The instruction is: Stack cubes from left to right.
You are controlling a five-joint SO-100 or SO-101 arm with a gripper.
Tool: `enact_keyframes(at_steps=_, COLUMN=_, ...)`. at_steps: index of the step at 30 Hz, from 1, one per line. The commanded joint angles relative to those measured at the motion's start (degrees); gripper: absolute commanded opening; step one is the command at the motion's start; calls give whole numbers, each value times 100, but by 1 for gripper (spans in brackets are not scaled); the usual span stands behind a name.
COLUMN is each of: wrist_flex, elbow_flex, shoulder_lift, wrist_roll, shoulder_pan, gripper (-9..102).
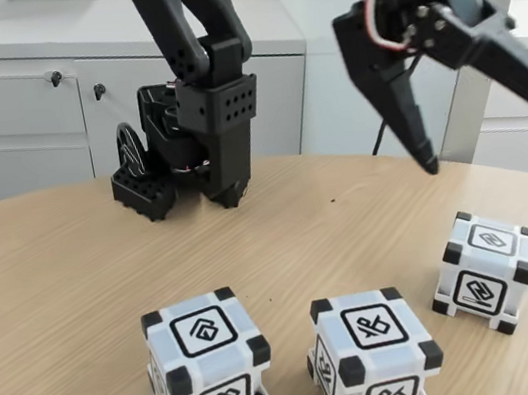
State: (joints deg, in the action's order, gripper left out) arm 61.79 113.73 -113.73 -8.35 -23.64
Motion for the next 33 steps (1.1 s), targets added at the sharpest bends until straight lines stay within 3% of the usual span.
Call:
enact_keyframes(at_steps=1, wrist_flex=9, elbow_flex=-519, shoulder_lift=378, wrist_roll=-62, shoulder_pan=53, gripper=40)
enact_keyframes(at_steps=16, wrist_flex=-9, elbow_flex=-729, shoulder_lift=1740, wrist_roll=729, shoulder_pan=70, gripper=40)
enact_keyframes(at_steps=25, wrist_flex=-88, elbow_flex=-738, shoulder_lift=1907, wrist_roll=1441, shoulder_pan=70, gripper=40)
enact_keyframes(at_steps=33, wrist_flex=-97, elbow_flex=-738, shoulder_lift=1925, wrist_roll=1433, shoulder_pan=79, gripper=40)
